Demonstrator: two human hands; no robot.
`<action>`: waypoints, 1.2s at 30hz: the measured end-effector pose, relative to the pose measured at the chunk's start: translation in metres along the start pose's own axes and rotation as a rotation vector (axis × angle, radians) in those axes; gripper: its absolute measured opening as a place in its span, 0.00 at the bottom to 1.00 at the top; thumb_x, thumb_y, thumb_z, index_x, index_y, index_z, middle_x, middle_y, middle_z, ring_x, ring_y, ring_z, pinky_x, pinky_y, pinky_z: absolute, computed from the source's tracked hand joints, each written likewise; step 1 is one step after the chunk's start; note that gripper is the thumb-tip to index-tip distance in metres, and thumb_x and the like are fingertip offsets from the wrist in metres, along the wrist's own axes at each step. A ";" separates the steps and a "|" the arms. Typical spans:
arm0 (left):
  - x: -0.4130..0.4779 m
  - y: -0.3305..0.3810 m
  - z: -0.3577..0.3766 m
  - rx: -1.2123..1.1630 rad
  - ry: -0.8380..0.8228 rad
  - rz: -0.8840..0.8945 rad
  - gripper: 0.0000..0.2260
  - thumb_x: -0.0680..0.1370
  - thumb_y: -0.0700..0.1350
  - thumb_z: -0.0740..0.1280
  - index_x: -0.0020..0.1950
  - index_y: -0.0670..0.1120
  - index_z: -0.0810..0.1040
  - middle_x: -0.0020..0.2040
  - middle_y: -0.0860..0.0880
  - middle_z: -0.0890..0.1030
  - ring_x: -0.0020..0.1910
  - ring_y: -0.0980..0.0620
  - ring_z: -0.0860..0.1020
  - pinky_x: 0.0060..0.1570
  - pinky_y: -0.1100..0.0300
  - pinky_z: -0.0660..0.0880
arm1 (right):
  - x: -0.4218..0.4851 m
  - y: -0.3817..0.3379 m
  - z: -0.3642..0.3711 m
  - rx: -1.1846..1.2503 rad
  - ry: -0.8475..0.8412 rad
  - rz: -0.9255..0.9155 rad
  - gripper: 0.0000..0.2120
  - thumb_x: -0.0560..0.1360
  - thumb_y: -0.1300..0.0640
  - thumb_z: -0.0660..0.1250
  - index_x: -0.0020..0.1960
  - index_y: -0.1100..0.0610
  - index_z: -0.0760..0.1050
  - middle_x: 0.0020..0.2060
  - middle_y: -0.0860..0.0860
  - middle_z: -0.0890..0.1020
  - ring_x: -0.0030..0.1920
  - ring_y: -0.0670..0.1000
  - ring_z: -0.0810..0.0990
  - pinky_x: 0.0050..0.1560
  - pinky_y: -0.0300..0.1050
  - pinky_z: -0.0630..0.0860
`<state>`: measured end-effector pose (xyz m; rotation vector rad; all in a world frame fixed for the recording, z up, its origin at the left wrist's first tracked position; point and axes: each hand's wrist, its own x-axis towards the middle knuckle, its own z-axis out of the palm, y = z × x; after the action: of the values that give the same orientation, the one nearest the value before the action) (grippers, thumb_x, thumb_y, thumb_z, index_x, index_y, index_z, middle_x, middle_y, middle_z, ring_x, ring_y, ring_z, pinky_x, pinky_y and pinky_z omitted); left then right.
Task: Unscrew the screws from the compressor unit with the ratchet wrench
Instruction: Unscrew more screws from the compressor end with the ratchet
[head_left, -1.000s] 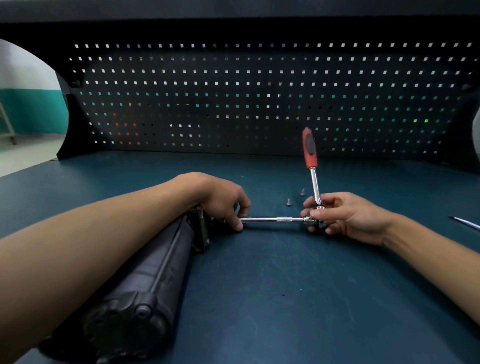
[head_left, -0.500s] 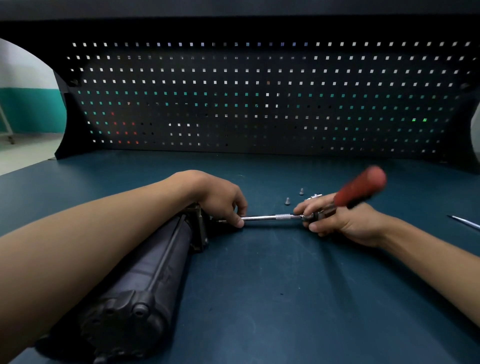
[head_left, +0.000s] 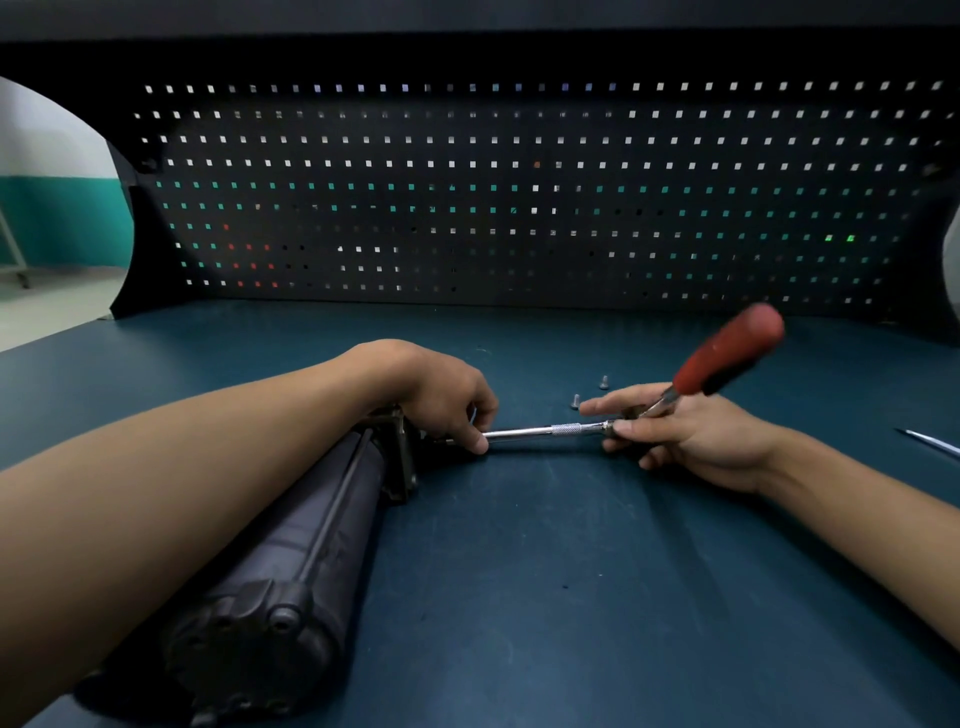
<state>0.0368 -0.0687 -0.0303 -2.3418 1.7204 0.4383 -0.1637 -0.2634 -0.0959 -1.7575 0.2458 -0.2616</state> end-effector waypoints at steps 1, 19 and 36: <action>0.000 0.000 0.000 -0.003 0.002 0.001 0.07 0.79 0.53 0.69 0.45 0.52 0.76 0.47 0.47 0.83 0.40 0.51 0.78 0.40 0.58 0.72 | 0.000 -0.003 0.001 0.012 0.001 0.023 0.17 0.69 0.57 0.71 0.59 0.55 0.82 0.60 0.45 0.84 0.48 0.47 0.85 0.33 0.34 0.76; -0.002 0.000 0.000 -0.044 0.009 0.005 0.08 0.78 0.52 0.71 0.42 0.54 0.75 0.47 0.46 0.84 0.37 0.53 0.78 0.35 0.61 0.71 | 0.004 -0.009 -0.001 0.063 0.064 0.163 0.20 0.70 0.51 0.70 0.55 0.64 0.78 0.39 0.54 0.81 0.30 0.51 0.81 0.21 0.37 0.71; -0.004 -0.001 0.001 -0.075 0.015 0.003 0.04 0.77 0.52 0.71 0.45 0.55 0.78 0.45 0.50 0.84 0.40 0.52 0.79 0.39 0.61 0.73 | -0.003 -0.002 -0.003 0.022 0.001 -0.023 0.14 0.66 0.69 0.74 0.49 0.57 0.83 0.49 0.51 0.86 0.41 0.46 0.83 0.31 0.36 0.75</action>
<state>0.0364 -0.0648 -0.0299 -2.4006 1.7435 0.4954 -0.1669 -0.2648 -0.0939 -1.7394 0.2226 -0.2806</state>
